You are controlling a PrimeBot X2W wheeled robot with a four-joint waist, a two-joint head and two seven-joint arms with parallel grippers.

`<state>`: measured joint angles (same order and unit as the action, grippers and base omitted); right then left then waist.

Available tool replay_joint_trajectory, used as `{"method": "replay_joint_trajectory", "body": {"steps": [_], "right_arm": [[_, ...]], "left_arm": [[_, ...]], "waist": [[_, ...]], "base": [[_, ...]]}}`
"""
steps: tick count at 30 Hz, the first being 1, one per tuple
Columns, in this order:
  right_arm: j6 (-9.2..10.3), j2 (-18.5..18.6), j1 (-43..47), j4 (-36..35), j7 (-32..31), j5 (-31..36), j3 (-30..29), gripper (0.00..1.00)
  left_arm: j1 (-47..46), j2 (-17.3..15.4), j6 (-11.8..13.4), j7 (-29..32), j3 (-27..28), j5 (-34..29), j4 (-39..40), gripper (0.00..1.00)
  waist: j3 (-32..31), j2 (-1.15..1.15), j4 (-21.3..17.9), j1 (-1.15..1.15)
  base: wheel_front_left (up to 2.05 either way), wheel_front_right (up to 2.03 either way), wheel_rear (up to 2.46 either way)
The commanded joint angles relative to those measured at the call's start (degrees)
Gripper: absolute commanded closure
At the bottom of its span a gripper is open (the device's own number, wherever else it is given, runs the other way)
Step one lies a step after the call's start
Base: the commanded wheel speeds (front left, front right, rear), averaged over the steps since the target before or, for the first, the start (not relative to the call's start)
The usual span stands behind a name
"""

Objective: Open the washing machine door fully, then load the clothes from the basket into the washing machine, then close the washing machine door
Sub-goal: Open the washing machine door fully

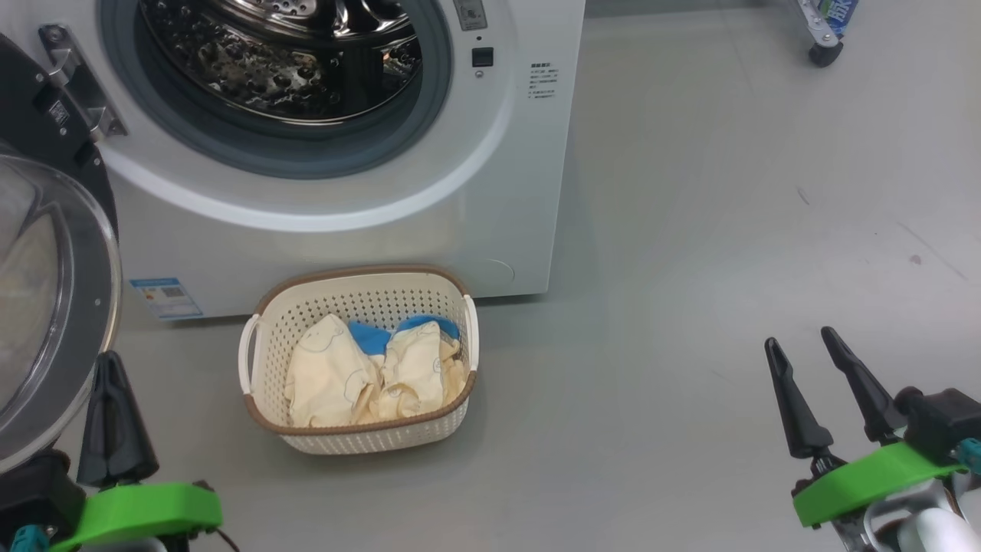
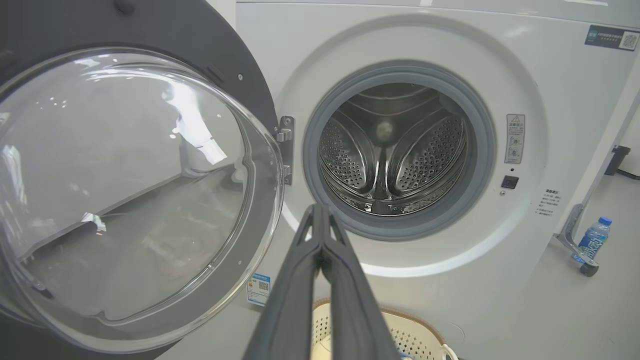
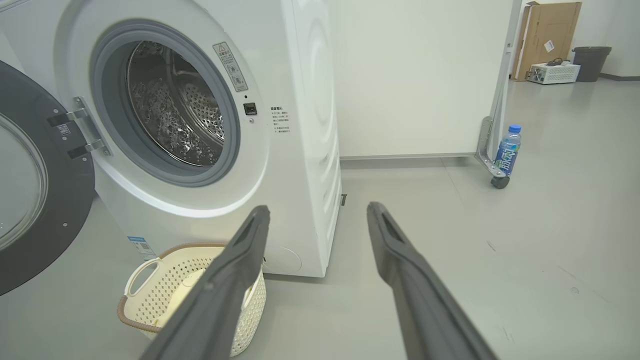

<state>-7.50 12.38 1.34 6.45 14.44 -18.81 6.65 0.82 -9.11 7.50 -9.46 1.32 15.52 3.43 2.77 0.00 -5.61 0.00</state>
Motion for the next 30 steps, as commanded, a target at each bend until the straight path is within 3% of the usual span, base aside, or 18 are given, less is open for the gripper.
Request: {"method": "replay_joint_trajectory", "body": {"steps": [1, 3, 5, 10, 30], "right_arm": [[0.01, 0.69, -0.6, -2.32, 0.55, 0.64, 0.27, 0.0], [0.01, 0.67, -0.31, -2.6, 0.55, 0.82, -0.08, 0.0], [0.01, 0.71, -0.02, -2.84, 0.55, 0.93, -0.43, 0.0], [0.01, 0.86, 0.7, -3.12, 0.55, 1.13, -1.14, 0.0], [0.01, 0.38, 1.48, -3.43, 0.55, 1.41, -2.23, 0.0]], "left_arm": [[-1.08, -0.61, 0.27, 0.15, 1.62, -0.76, 2.27, 0.86], [-0.42, -0.46, 0.27, 0.28, 1.26, -0.75, 2.17, 0.55], [0.2, -0.41, -0.1, 0.49, 0.61, -0.7, 2.0, 0.01], [1.96, -1.16, -2.08, 1.14, -1.47, -0.76, 0.5, 0.0], [5.26, -0.59, -2.97, 0.08, -4.92, -0.8, -1.62, 0.0]], "waist": [[-0.44, 0.0, -1.07, 0.0], [-0.56, 0.0, -1.49, 0.0], [-0.77, 0.0, -1.7, 0.0], [-1.44, 0.0, -1.74, 0.0], [-1.47, 0.0, -0.98, 0.0]], "base": [[0.0, 0.0, 0.0], [0.0, 0.0, 0.0], [0.0, 0.0, 0.0], [0.0, 0.0, 0.0], [0.0, 0.0, 0.0]]}}
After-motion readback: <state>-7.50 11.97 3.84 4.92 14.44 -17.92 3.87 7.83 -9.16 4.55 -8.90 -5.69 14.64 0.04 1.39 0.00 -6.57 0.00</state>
